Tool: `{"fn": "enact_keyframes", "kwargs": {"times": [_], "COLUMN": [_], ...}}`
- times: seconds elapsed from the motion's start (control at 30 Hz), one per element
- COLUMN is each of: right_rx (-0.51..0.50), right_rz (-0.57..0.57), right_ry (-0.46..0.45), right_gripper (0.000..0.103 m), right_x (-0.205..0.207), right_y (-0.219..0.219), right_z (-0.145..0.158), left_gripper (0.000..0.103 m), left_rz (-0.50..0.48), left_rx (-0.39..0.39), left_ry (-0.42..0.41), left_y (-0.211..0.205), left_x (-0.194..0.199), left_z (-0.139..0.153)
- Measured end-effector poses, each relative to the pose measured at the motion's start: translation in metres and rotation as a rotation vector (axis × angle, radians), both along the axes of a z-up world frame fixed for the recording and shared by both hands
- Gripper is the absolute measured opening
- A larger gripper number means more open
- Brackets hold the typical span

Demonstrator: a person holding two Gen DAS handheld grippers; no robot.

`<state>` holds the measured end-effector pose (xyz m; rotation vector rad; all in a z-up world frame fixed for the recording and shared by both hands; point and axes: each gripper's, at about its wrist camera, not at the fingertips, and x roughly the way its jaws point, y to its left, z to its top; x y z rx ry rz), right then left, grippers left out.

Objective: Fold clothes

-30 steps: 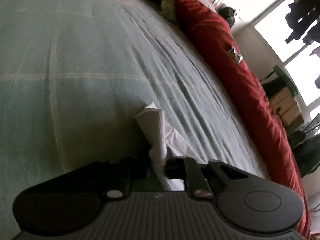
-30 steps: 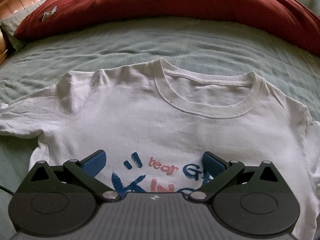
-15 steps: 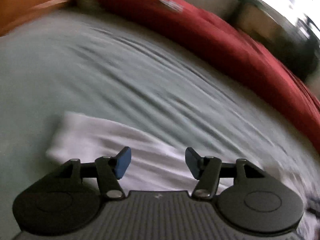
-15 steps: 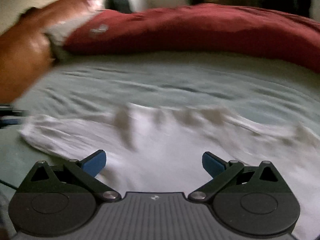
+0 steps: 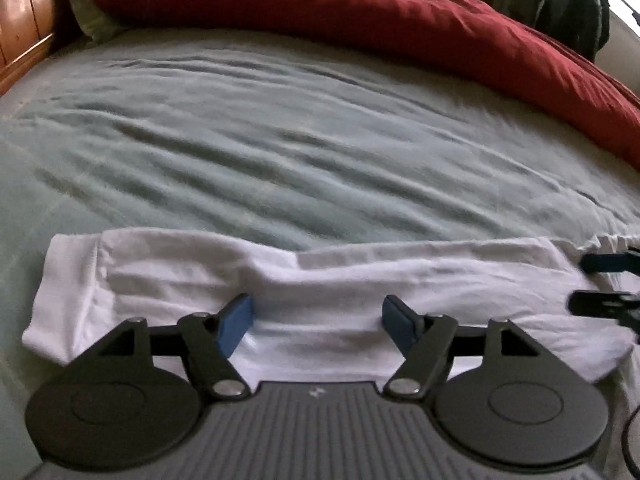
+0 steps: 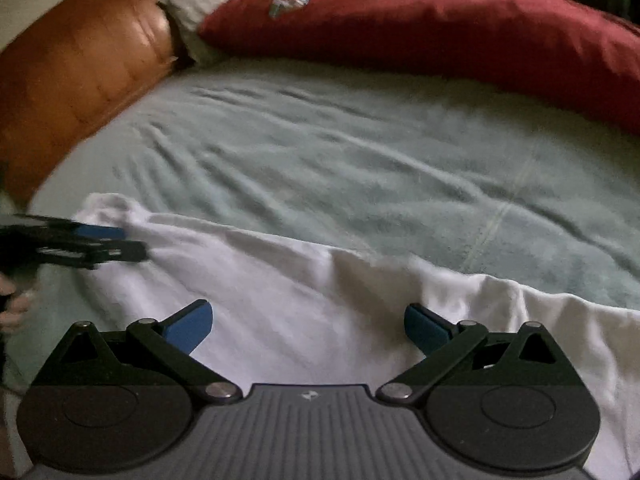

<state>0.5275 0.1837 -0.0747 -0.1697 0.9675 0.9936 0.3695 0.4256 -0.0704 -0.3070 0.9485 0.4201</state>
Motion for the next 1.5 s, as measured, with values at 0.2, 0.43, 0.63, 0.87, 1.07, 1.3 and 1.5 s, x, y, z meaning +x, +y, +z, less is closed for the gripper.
{"fn": "enact_keyframes", "kwargs": {"times": [0.2, 0.43, 0.63, 0.87, 1.07, 1.3, 1.5], "right_rx": [0.005, 0.010, -0.038, -0.083, -0.120, -0.133, -0.118], "right_rz": [-0.017, -0.019, 0.041, 0.163, 0.196, 0.187, 0.159], "right_ry": [-0.056, -0.056, -0.048, -0.032, -0.088, -0.093, -0.082], "right_gripper": [0.103, 0.103, 0.103, 0.102, 0.085, 0.070, 0.064], "right_x": [0.018, -0.023, -0.089, -0.122, -0.127, -0.134, -0.138], "right_y": [0.018, -0.030, -0.042, -0.023, -0.018, -0.034, -0.049], "right_z": [0.004, 0.041, 0.046, 0.037, 0.042, 0.046, 0.049], "left_gripper": [0.074, 0.075, 0.075, 0.074, 0.054, 0.047, 0.040], "left_rz": [0.033, -0.009, 0.002, -0.070, -0.358, -0.712, -0.822], "left_rx": [0.014, 0.063, 0.091, 0.051, 0.148, 0.223, 0.174], "left_ry": [-0.033, -0.036, 0.011, -0.063, -0.080, -0.149, -0.216], "left_y": [0.023, 0.008, 0.004, -0.004, -0.051, -0.123, -0.159], "left_x": [0.017, -0.011, -0.029, -0.031, -0.034, -0.028, 0.005], "left_z": [-0.001, 0.016, 0.007, 0.021, 0.028, 0.034, 0.024]}}
